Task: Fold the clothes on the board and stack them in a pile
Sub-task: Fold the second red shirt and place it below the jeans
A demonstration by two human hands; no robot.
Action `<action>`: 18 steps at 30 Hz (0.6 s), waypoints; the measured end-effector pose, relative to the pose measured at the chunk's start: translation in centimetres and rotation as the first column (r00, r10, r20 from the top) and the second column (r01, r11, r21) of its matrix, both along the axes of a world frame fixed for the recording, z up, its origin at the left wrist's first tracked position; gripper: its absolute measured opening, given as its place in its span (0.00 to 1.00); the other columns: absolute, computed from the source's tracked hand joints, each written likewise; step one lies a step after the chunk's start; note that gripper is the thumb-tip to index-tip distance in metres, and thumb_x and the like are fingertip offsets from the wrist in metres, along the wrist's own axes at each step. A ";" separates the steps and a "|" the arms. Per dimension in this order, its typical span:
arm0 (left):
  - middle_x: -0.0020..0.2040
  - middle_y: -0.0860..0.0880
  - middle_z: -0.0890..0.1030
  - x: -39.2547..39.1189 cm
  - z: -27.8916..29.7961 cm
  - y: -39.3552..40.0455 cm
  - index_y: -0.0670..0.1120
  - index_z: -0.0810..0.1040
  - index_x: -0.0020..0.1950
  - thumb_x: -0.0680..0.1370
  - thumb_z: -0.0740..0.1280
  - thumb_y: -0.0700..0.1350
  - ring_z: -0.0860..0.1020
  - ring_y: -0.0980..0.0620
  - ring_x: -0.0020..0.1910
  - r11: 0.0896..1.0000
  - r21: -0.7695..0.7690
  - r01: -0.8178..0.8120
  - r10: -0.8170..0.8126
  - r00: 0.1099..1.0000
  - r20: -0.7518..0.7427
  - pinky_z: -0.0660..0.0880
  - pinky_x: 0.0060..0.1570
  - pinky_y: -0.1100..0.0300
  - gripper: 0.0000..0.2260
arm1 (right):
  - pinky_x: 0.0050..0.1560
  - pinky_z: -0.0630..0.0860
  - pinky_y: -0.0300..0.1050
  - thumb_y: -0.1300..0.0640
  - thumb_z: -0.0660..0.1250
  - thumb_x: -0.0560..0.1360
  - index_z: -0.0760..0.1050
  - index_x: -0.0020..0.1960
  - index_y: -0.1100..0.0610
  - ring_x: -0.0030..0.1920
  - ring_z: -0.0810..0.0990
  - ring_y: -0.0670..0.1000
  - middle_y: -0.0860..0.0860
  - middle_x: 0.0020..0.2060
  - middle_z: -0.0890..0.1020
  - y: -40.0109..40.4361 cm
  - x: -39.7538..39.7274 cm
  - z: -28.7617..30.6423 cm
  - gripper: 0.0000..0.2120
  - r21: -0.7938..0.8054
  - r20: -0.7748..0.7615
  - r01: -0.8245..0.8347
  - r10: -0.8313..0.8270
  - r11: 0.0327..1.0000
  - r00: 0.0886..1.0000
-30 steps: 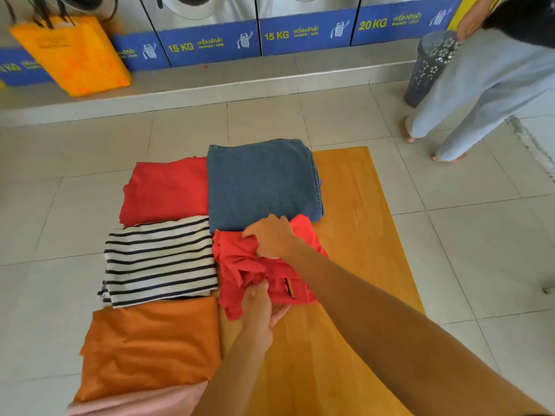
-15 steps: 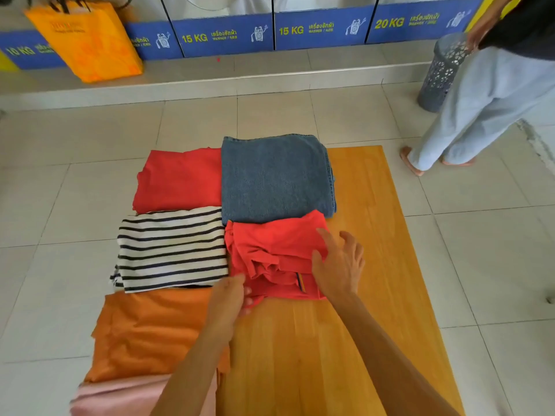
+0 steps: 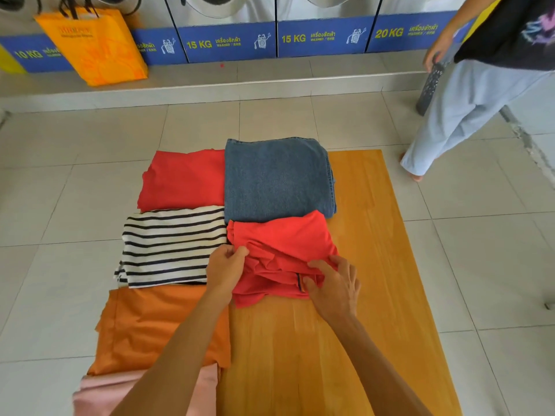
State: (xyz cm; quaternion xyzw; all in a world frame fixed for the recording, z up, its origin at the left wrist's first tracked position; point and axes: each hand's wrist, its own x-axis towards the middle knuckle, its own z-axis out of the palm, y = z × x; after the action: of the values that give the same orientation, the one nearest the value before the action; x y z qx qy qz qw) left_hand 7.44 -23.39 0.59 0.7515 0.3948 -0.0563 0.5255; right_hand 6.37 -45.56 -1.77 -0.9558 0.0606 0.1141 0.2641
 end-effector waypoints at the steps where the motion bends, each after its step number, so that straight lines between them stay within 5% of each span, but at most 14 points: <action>1: 0.37 0.47 0.78 0.0 0.0 0.1 0.40 0.77 0.44 0.72 0.69 0.50 0.76 0.48 0.37 1.000 -0.023 -0.019 0.019 1.000 -0.001 0.79 0.45 0.44 0.12 | 0.63 0.67 0.55 0.46 0.72 0.71 0.77 0.62 0.40 0.67 0.68 0.54 0.49 0.66 0.72 0.0 0.0 0.1 0.19 -0.005 0.010 0.013 -0.013 1.000 1.000; 5: 0.46 0.45 0.82 0.0 -0.2 0.1 0.44 0.78 0.49 0.73 0.70 0.48 0.81 0.45 0.44 1.000 0.005 -0.018 0.018 1.000 0.008 0.80 0.50 0.44 0.09 | 0.59 0.69 0.53 0.49 0.71 0.73 0.76 0.60 0.43 0.63 0.72 0.54 0.48 0.59 0.76 0.0 0.3 0.2 0.16 -0.040 0.040 0.020 -0.019 0.999 0.999; 9: 0.38 0.50 0.82 -0.3 0.3 0.5 0.49 0.79 0.41 0.71 0.70 0.51 0.81 0.46 0.43 0.986 0.167 -0.003 -0.002 0.999 0.032 0.77 0.46 0.49 0.07 | 0.55 0.71 0.52 0.52 0.71 0.74 0.80 0.53 0.45 0.58 0.73 0.55 0.49 0.55 0.77 -0.6 0.6 0.1 0.08 -0.020 0.082 0.028 -0.027 0.999 0.996; 13: 0.36 0.48 0.82 -0.9 0.2 1.2 0.46 0.79 0.40 0.72 0.67 0.51 0.81 0.44 0.41 0.988 0.149 -0.049 0.050 0.999 -0.003 0.78 0.45 0.46 0.09 | 0.52 0.73 0.54 0.53 0.73 0.72 0.82 0.50 0.46 0.55 0.74 0.54 0.49 0.55 0.77 -1.3 -0.2 -0.2 0.07 0.002 0.179 0.003 -0.003 1.000 0.984; 18: 0.35 0.52 0.79 -1.3 -0.1 -0.2 0.49 0.77 0.38 0.77 0.62 0.52 0.78 0.46 0.41 0.978 0.207 -0.021 0.020 1.000 0.003 0.68 0.36 0.56 0.11 | 0.53 0.72 0.54 0.56 0.71 0.74 0.83 0.52 0.46 0.56 0.74 0.55 0.49 0.56 0.77 -1.6 -1.4 -1.1 0.09 -0.007 0.156 -0.036 0.036 0.999 0.987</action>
State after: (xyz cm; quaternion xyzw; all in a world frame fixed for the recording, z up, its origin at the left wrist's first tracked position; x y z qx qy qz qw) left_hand 6.15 -23.62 0.45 0.7981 0.4059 -0.0091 0.4452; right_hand 4.98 -47.14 -2.86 -0.9633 0.0228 0.0434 0.2639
